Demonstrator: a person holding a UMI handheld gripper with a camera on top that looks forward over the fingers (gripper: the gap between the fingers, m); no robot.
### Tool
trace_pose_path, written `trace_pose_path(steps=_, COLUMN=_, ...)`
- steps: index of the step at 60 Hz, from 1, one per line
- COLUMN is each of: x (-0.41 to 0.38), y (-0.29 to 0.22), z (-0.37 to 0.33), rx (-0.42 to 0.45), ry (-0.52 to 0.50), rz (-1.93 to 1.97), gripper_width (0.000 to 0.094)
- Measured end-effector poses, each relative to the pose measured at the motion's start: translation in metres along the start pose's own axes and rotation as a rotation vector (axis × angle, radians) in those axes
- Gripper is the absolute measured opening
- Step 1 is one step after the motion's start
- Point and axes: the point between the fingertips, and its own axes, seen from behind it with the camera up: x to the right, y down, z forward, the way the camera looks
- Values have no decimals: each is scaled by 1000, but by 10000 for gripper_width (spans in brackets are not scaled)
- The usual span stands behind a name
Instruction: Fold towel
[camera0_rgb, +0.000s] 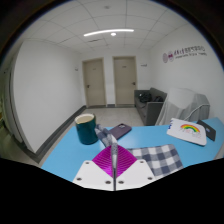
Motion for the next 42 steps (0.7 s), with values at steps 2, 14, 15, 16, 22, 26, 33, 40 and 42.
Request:
trace_pose_path(steps=2, x=29, y=-8, z=-4, rx=12, ry=29, rz=16, gripper_width=8)
trace_pose_path(steps=14, x=172, y=23, z=-5, rx=-57, ry=197, rz=89, gripper_width=18)
trace_pose_path(steps=15, x=180, y=29, z=-4, rx=-71, ry=211, rz=88, gripper_width=18)
trace_pose_path(steps=16, x=187, y=34, z=-2, rx=-80, ry=223, rz=88, gripper_width=20)
trace_pose_path(steps=22, x=214, y=71, z=9, rx=-169, ry=250, rz=101, gripper_width=34)
trace_pose_path(steps=26, x=214, y=79, z=11, rx=-190, ry=241, rz=129, gripper_width=116)
trace_pose_path(steps=33, x=216, y=72, z=-5, rx=-185, ry=276, rz=148, gripper_width=793)
trace_pose_path(steps=40, x=202, y=57, z=-38, rx=-170, ry=302, rz=144, gripper_width=826)
trace_pose_path(steps=42, x=196, y=53, z=-51, rx=-164, ry=312, rz=141, gripper_width=826)
